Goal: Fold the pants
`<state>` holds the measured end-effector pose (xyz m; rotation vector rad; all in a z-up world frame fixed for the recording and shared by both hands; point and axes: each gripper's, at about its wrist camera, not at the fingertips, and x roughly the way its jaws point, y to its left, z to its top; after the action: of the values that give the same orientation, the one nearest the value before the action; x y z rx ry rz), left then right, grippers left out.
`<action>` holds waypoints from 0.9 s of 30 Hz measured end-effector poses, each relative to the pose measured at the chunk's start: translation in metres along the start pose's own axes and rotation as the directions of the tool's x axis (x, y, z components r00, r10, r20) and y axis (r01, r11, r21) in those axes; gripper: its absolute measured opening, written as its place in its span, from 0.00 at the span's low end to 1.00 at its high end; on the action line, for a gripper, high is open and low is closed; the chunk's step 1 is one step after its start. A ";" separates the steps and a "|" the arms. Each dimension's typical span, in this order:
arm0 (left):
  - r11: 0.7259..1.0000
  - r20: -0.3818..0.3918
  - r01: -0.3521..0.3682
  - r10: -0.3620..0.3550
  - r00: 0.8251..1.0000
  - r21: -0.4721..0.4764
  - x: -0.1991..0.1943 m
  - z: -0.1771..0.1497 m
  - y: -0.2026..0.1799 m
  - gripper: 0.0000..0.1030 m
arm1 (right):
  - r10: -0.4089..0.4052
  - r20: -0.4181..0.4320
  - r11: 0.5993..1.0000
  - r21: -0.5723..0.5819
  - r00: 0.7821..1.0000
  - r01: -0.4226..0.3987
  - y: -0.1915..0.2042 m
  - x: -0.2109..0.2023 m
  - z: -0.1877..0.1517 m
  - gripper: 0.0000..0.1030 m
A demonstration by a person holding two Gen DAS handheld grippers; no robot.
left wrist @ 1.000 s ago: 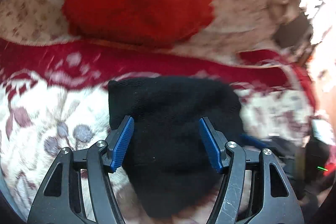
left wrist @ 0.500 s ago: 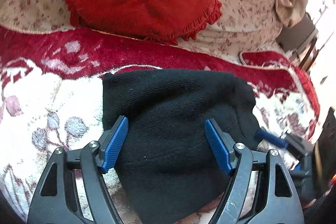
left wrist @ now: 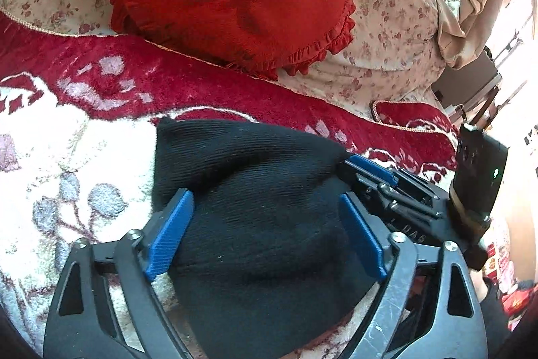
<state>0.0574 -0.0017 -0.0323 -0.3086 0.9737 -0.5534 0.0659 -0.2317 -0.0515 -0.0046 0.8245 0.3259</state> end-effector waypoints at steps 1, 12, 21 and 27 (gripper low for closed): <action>1.000 0.003 0.010 -0.010 1.000 0.009 0.001 0.000 -0.002 0.98 | 0.010 -0.002 1.000 0.010 1.000 -0.010 -0.001 0.000 0.000 0.27; 1.000 0.070 -0.004 0.002 0.998 0.024 0.006 -0.006 -0.006 0.99 | 0.012 0.029 1.000 0.011 1.000 -0.012 0.000 -0.004 -0.002 0.33; 0.982 0.112 -0.165 0.155 0.982 0.094 -0.036 -0.051 -0.030 0.99 | -0.156 0.164 0.984 0.110 0.974 0.139 0.002 -0.087 -0.041 0.32; 0.925 0.169 -0.363 0.342 0.925 0.116 -0.058 -0.101 -0.048 0.99 | -0.202 0.134 0.969 0.172 0.970 0.178 0.024 -0.115 -0.088 0.32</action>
<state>-0.0677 -0.0080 -0.0224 -0.0378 0.8175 -0.2639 -0.0769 -0.2527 -0.0253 0.0885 0.6914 0.0770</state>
